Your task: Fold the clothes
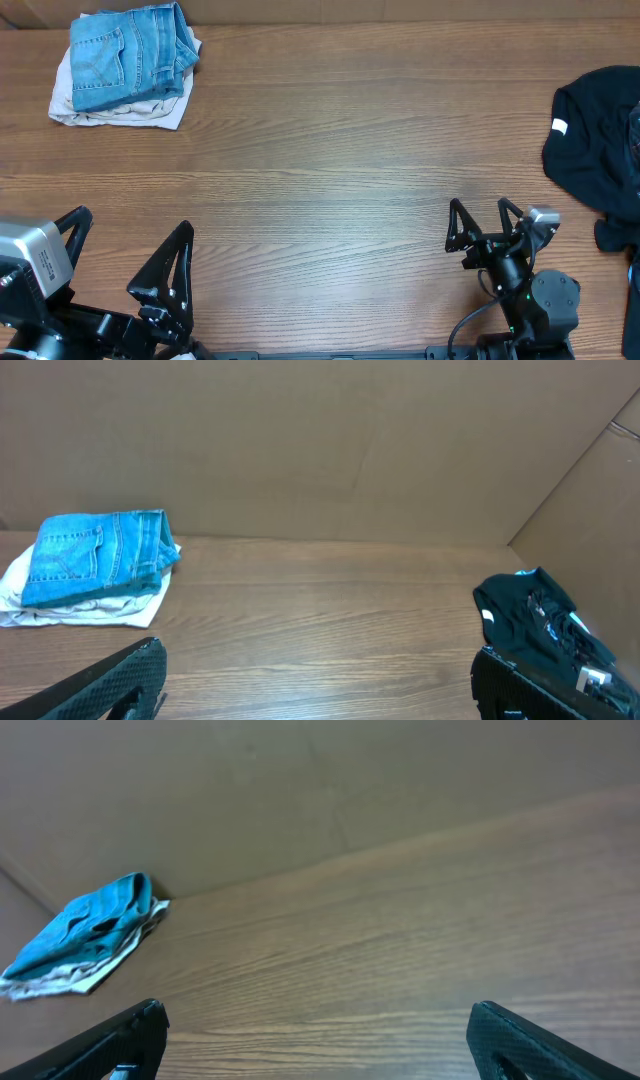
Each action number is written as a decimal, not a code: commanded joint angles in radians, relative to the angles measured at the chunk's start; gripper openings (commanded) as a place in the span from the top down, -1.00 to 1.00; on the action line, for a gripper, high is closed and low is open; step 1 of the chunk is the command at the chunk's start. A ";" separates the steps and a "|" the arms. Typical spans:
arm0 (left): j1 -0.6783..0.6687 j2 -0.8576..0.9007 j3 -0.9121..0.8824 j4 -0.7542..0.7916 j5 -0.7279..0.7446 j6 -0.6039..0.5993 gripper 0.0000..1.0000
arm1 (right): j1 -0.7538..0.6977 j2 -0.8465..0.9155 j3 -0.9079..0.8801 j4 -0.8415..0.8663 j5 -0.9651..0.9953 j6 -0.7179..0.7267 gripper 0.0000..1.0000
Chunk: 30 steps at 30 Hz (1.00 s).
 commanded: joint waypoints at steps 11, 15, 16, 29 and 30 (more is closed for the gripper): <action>0.005 0.002 0.000 0.002 -0.004 0.019 -1.00 | -0.003 -0.113 -0.061 0.087 -0.031 -0.105 -1.00; 0.005 0.002 0.000 0.002 -0.004 0.019 -1.00 | -0.003 -0.136 -0.117 0.169 -0.035 -0.104 -1.00; 0.005 0.002 0.000 0.002 -0.004 0.019 -1.00 | -0.003 -0.142 -0.126 0.180 -0.035 -0.104 -1.00; 0.005 0.002 0.000 0.002 -0.004 0.019 -1.00 | -0.003 -0.152 -0.195 0.307 -0.035 -0.105 -1.00; 0.005 0.002 0.000 0.002 -0.004 0.019 -1.00 | -0.003 -0.152 -0.197 0.309 -0.035 -0.105 -1.00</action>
